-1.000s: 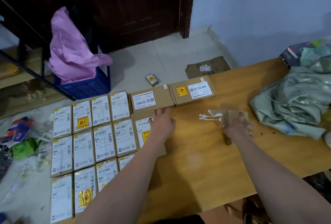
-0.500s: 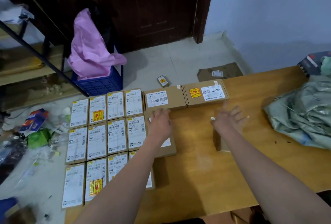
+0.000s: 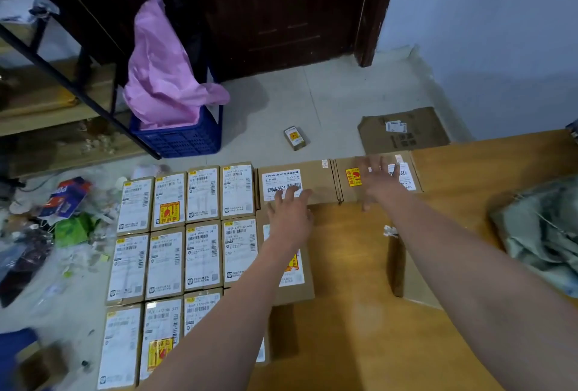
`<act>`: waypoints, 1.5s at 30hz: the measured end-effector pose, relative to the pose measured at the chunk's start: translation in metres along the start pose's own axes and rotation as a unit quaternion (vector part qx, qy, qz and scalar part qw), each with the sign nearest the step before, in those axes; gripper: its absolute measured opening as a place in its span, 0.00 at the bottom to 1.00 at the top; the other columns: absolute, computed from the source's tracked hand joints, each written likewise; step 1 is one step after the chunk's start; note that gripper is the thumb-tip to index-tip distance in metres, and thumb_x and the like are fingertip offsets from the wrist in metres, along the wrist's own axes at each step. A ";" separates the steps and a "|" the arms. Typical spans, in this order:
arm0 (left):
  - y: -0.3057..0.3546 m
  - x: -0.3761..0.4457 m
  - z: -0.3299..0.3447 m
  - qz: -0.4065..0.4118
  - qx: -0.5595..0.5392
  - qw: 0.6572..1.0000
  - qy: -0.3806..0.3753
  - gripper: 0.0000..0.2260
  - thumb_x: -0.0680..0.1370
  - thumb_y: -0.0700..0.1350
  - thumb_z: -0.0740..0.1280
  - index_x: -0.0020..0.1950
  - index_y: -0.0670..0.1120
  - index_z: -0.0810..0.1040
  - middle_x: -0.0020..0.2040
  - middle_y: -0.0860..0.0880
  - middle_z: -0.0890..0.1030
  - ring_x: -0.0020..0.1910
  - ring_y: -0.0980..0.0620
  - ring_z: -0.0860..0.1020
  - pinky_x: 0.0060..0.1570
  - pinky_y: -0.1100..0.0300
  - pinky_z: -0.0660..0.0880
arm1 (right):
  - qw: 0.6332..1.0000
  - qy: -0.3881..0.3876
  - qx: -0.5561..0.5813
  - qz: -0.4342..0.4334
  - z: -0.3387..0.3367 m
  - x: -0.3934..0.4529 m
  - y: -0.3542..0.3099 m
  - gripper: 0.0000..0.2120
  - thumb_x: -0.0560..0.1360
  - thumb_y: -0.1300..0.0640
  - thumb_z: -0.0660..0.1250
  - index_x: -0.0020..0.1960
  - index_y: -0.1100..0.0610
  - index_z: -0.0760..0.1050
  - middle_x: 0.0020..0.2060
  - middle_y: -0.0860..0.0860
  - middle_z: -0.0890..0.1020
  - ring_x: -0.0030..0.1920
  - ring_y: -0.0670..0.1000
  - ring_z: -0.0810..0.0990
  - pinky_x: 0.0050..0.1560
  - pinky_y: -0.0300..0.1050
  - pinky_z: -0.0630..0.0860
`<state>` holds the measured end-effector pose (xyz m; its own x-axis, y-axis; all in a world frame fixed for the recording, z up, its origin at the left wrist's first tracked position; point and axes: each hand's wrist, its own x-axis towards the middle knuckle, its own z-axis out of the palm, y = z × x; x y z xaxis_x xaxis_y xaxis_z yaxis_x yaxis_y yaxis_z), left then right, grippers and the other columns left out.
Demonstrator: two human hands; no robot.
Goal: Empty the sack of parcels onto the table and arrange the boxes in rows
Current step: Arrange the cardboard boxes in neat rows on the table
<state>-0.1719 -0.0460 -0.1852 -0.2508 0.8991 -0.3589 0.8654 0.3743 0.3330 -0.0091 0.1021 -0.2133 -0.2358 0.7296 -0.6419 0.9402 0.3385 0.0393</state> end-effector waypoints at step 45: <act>0.045 -0.073 0.089 -0.210 -0.497 0.818 -0.200 0.33 0.79 0.47 0.63 0.79 0.54 0.50 0.66 0.44 0.74 0.58 0.43 0.78 0.60 0.46 0.76 | 0.979 0.205 0.022 0.003 0.016 -0.129 0.007 0.61 0.60 0.52 0.78 0.79 0.51 0.39 0.75 0.56 0.50 0.78 0.56 0.45 0.74 0.66 0.36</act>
<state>-0.0755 -0.1149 -0.2215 -0.1017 0.5728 -0.8133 -0.0899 0.8089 0.5810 0.0320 0.0007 -0.1424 -0.3013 0.9114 -0.2803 0.9492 0.3147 0.0030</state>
